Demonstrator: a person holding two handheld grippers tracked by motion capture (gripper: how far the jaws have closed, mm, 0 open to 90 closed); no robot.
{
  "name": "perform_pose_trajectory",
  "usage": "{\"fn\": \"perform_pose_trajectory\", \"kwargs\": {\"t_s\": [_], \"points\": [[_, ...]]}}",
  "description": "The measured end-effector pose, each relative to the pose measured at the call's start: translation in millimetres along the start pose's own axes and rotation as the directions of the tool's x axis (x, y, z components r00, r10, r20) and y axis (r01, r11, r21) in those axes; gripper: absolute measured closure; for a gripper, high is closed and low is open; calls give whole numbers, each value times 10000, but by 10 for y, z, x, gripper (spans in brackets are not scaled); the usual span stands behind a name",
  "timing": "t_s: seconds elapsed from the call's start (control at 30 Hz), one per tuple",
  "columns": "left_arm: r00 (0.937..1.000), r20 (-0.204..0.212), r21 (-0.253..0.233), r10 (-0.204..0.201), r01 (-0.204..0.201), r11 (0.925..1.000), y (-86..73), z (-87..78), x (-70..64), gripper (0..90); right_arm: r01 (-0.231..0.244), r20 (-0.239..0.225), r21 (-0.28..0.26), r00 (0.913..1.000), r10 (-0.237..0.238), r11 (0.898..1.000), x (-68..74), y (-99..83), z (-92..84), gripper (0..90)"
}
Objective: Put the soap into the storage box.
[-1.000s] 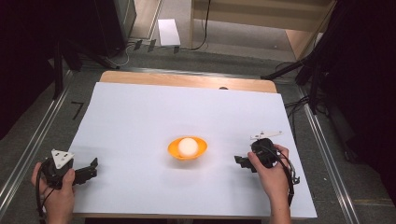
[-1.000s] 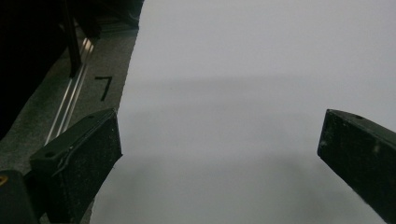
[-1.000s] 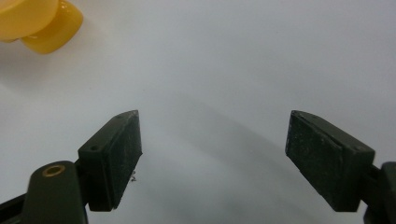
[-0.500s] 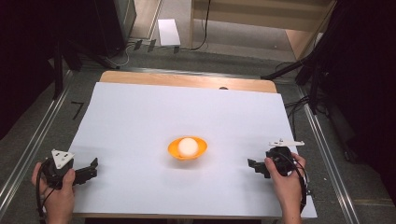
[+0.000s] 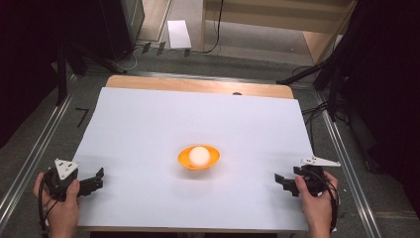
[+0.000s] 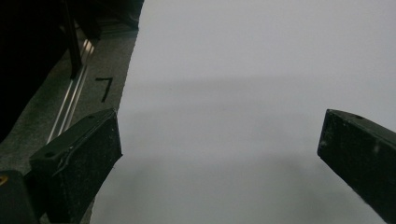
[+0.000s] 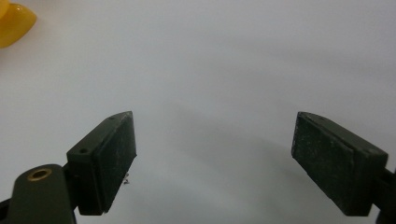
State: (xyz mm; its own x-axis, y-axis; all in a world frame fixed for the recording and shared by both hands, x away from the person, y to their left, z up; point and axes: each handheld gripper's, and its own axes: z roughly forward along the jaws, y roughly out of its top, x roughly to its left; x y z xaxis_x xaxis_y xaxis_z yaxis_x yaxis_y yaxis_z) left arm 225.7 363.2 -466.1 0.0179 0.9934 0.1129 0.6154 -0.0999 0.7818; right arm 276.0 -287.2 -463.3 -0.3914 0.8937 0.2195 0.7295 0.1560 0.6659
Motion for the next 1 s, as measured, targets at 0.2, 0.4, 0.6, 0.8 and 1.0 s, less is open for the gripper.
{"fn": "perform_pose_trajectory", "kwargs": {"t_s": [0.2,0.4,0.6,0.8,1.0], "points": [[10000,14,16,-11,11,10000,0,-2,3,2,-254,19,-479,9997,255,9985,-133,-129,-111,145],[10000,19,18,-14,14,10000,1,-4,4,2,-501,77,-791,9987,509,9956,-249,-254,-206,146],[10000,15,16,-37,37,10000,1,-4,7,1,-936,-61,-1378,9956,937,9860,-385,-399,-332,146],[9999,47,17,-88,88,10000,1,-5,14,2,-1371,-584,-2001,9901,1279,9701,-491,-534,-436,135],[9999,79,13,-117,116,9999,1,-4,18,2,-1512,-583,-2324,9882,1415,9608,-516,-628,-459,131]]}}
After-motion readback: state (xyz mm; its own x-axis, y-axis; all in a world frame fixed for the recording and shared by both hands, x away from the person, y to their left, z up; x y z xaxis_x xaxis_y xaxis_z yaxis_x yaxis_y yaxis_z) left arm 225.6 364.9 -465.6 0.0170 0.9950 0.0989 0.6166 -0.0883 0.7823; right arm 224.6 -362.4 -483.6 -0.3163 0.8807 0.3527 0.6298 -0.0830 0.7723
